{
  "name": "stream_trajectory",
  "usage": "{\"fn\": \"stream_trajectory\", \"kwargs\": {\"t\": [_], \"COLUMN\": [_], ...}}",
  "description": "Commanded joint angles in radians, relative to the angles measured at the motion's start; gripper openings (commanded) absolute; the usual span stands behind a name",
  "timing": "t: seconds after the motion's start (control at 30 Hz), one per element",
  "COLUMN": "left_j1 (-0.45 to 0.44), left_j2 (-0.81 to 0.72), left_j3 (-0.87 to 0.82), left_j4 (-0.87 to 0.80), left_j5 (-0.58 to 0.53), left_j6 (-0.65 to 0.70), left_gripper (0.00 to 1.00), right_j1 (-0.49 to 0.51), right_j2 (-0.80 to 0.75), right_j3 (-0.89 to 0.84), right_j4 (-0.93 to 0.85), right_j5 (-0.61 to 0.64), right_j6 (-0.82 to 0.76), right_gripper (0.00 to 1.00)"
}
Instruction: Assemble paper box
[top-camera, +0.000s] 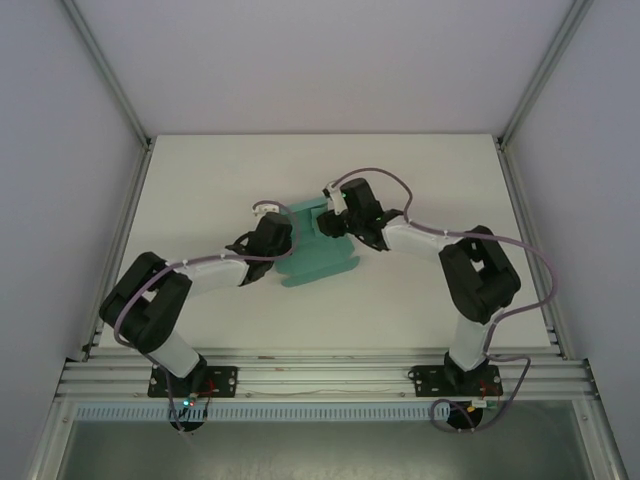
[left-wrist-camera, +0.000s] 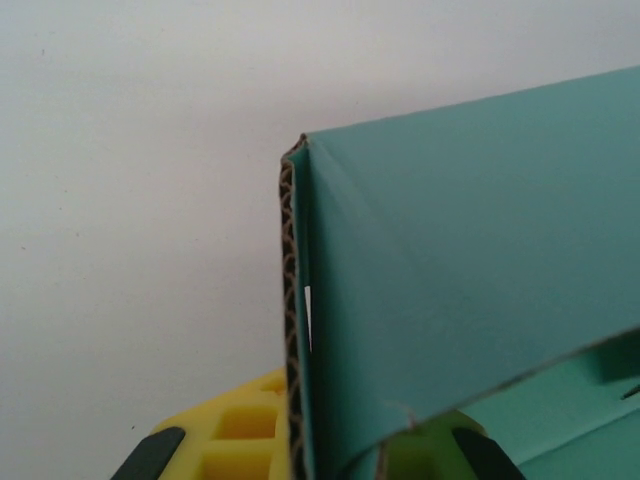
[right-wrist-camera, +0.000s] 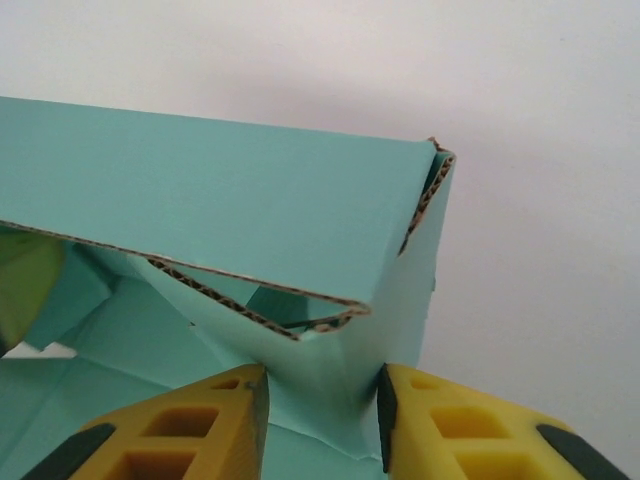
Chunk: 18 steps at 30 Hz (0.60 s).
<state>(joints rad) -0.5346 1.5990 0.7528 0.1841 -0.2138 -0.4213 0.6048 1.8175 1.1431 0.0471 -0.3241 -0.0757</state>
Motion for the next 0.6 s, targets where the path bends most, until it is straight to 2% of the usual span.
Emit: {"fn": "stream_trajectory", "kwargs": {"t": [0.0, 0.13, 0.2, 0.4, 0.57], "left_j1": [-0.019, -0.019, -0.019, -0.015, -0.01], "left_j2": [0.013, 0.034, 0.039, 0.054, 0.078], "left_j3": [0.038, 0.057, 0.057, 0.064, 0.067], "left_j4": [0.014, -0.02, -0.027, -0.018, 0.01], "left_j5": [0.064, 0.048, 0.046, 0.104, 0.178], "left_j6": [0.003, -0.005, -0.003, 0.045, 0.091], "left_gripper": [0.0, 0.0, 0.0, 0.0, 0.0], "right_j1": [0.009, 0.008, 0.009, -0.016, -0.046], "right_j2": [0.035, 0.031, 0.016, -0.048, -0.072], "right_j3": [-0.032, -0.107, -0.134, -0.234, -0.28], "right_j4": [0.11, 0.229, 0.242, 0.274, 0.277], "right_j5": [0.148, 0.12, 0.078, -0.085, -0.056], "right_j6": [0.037, 0.067, 0.045, 0.006, 0.004], "right_gripper": [0.38, 0.42, 0.46, 0.48, 0.48]}}
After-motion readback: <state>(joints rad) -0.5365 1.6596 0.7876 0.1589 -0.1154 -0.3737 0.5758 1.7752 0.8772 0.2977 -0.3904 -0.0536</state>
